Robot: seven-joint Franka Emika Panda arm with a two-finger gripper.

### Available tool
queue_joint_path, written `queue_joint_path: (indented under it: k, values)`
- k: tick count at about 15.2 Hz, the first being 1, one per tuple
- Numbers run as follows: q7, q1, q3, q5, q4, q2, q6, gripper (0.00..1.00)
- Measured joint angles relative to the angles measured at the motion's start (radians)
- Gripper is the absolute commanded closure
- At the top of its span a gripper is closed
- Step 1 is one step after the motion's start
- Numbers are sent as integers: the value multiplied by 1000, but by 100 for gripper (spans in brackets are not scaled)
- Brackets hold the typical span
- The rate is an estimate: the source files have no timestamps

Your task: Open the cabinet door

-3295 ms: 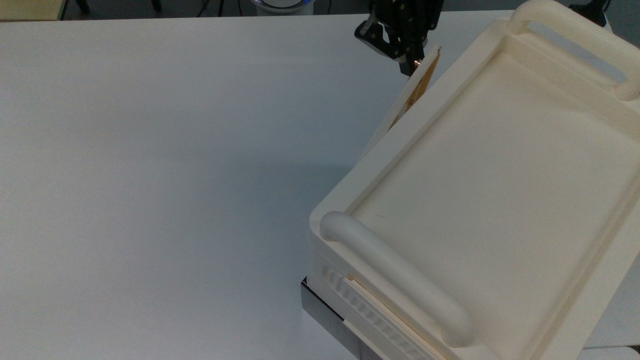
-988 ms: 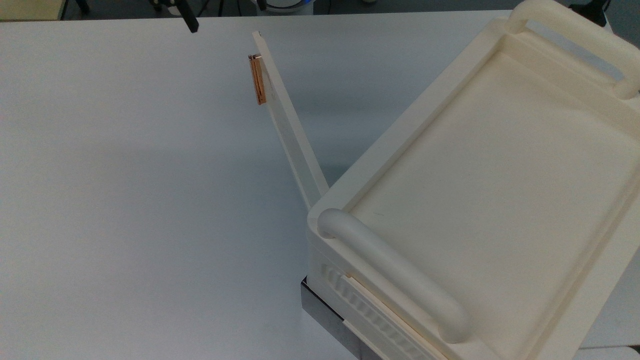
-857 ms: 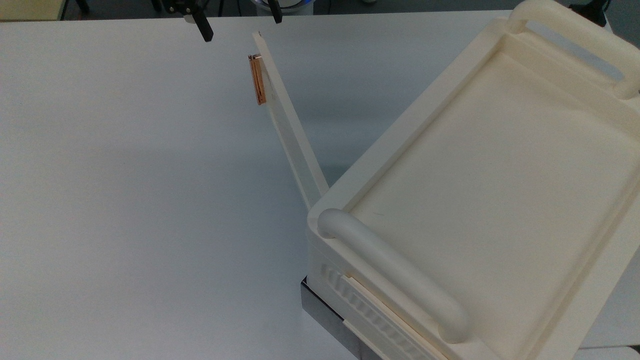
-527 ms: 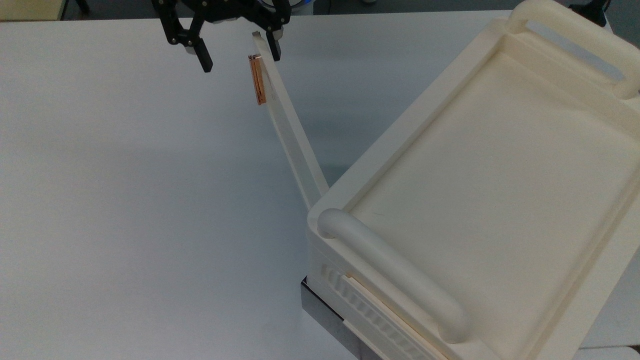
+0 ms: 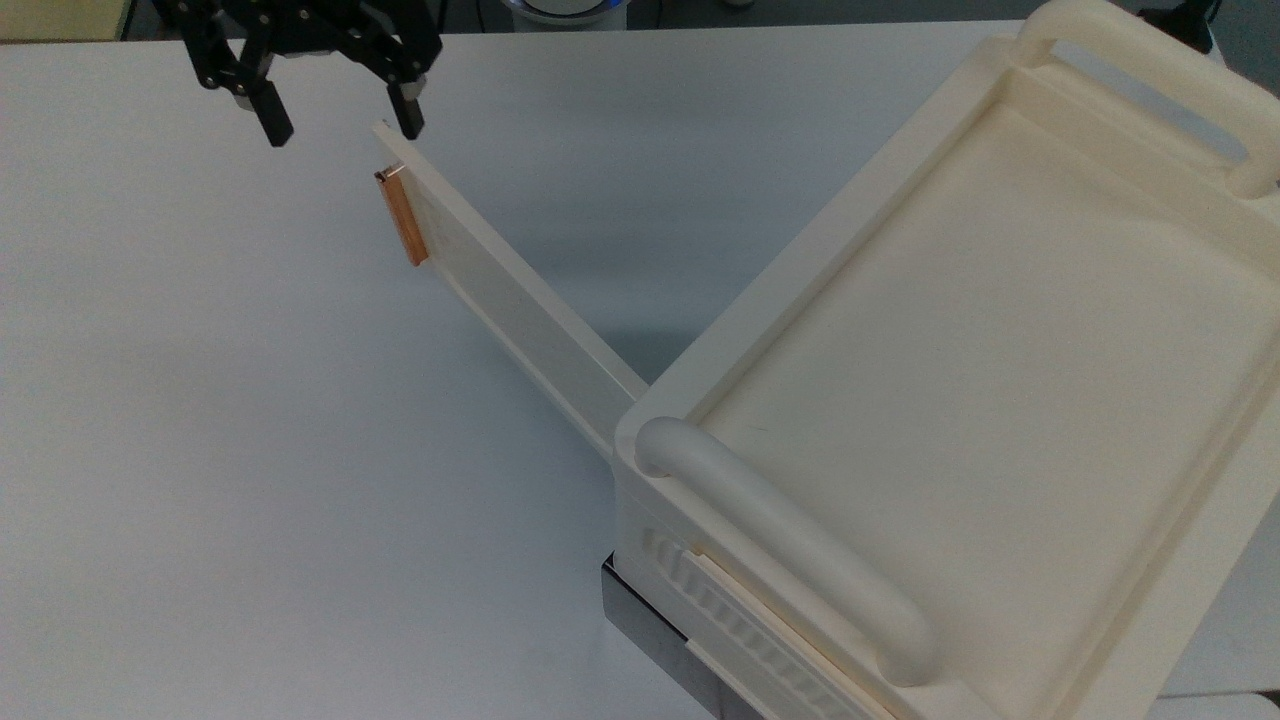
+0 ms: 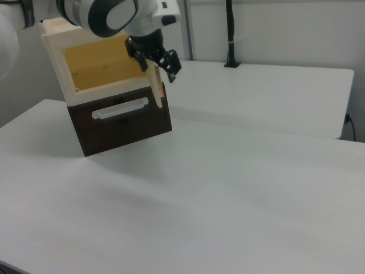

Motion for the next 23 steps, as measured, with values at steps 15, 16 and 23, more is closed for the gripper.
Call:
queue_joint_path:
  k: [15, 16, 23]
  values:
    - [-5, 91, -48, -233, -14, -190, -457, 0]
    - [-5, 116, -57, -237, -28, -203, -461, 0]
    - [-5, 187, -82, -265, -148, -230, -346, 0]
